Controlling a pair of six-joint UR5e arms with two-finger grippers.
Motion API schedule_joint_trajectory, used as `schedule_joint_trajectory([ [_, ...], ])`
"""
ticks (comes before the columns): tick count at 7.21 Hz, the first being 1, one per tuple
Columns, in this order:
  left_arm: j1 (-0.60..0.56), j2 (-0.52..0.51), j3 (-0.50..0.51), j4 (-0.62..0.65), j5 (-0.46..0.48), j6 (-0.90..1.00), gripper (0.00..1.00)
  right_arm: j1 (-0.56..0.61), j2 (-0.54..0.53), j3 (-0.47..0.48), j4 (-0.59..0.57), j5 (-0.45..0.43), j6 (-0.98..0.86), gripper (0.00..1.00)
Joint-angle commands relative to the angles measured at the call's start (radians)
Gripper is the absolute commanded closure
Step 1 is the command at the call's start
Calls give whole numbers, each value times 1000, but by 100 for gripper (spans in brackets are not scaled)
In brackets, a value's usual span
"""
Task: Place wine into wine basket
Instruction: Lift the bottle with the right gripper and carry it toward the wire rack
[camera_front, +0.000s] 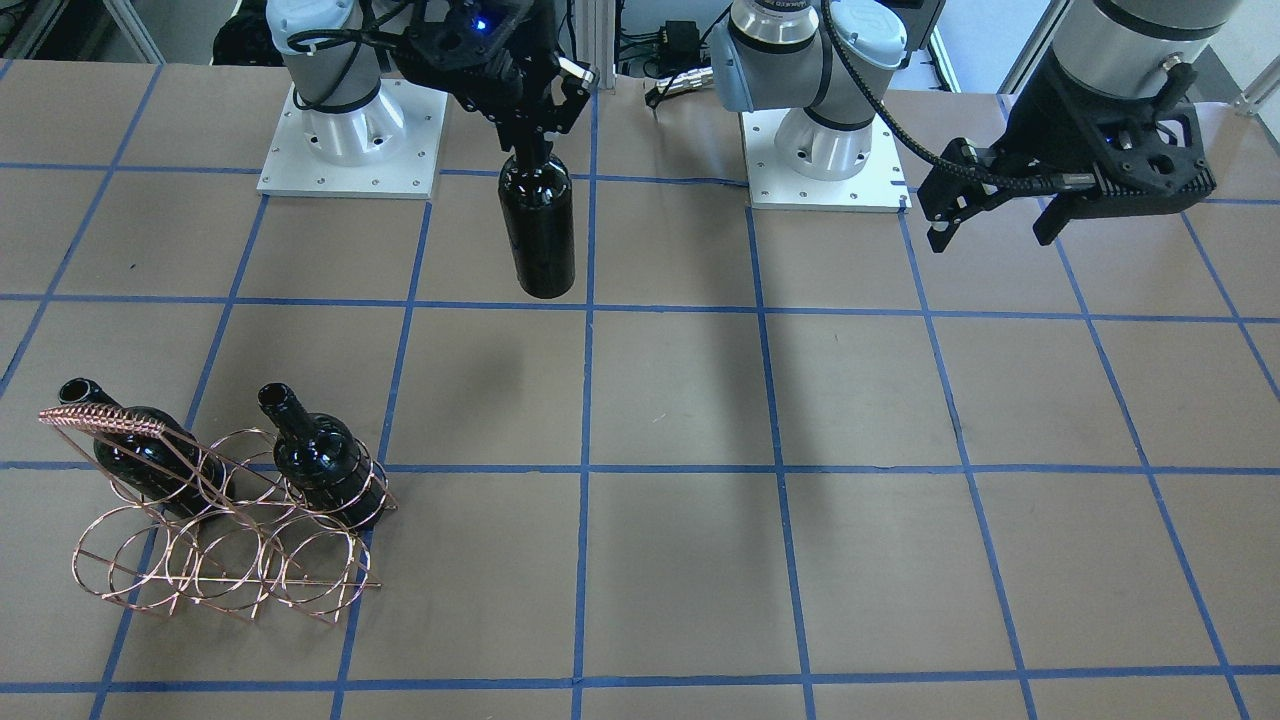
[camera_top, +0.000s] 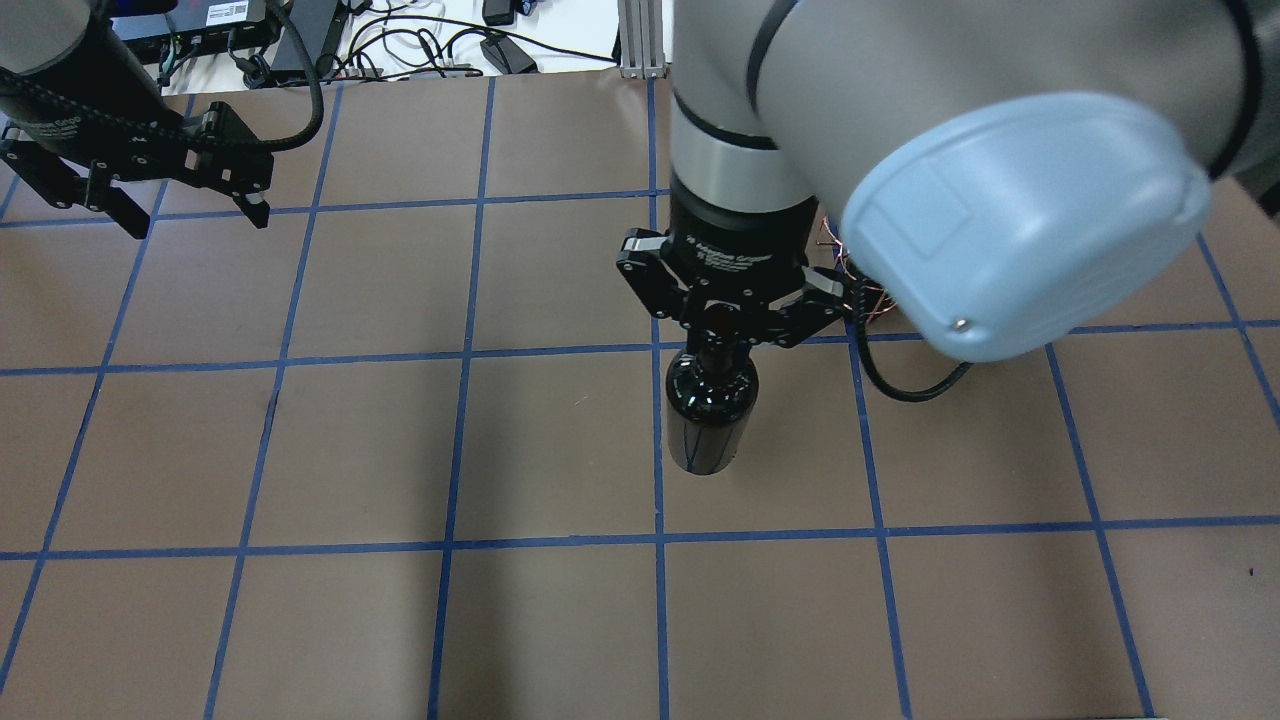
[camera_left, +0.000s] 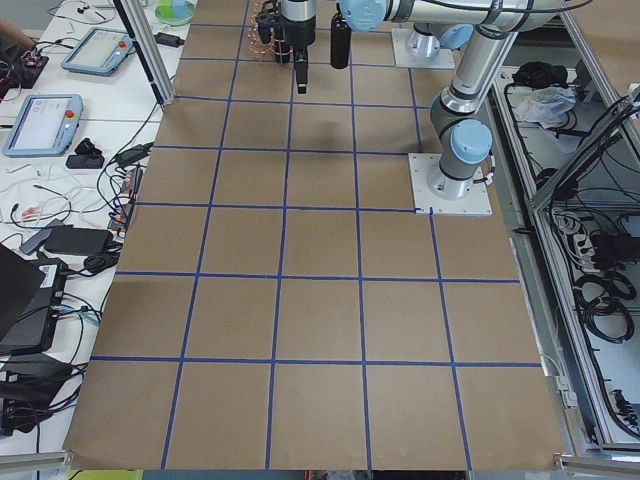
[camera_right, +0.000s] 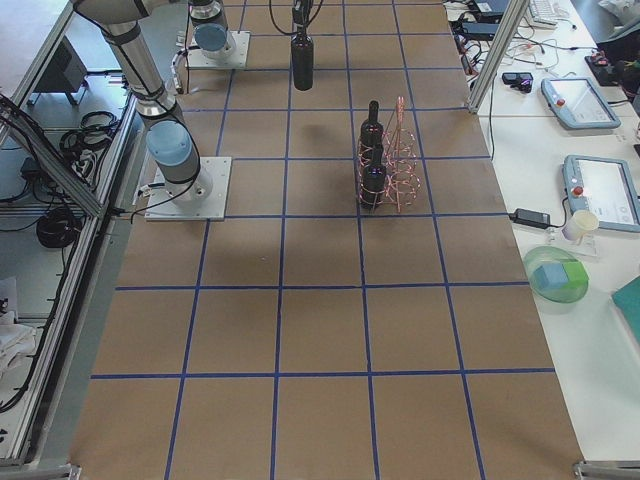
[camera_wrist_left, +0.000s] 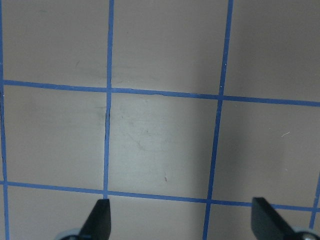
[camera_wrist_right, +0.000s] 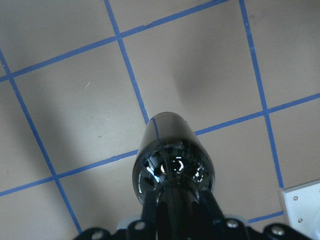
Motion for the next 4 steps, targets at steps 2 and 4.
schedule_joint_trajectory([
  [2, 0, 0, -1, 0, -2, 0, 0, -109, -78, 0, 111, -35, -220, 93],
  [4, 0, 0, 0, 0, 1, 0, 0, -146, -112, -8, 142, -67, -276, 96],
])
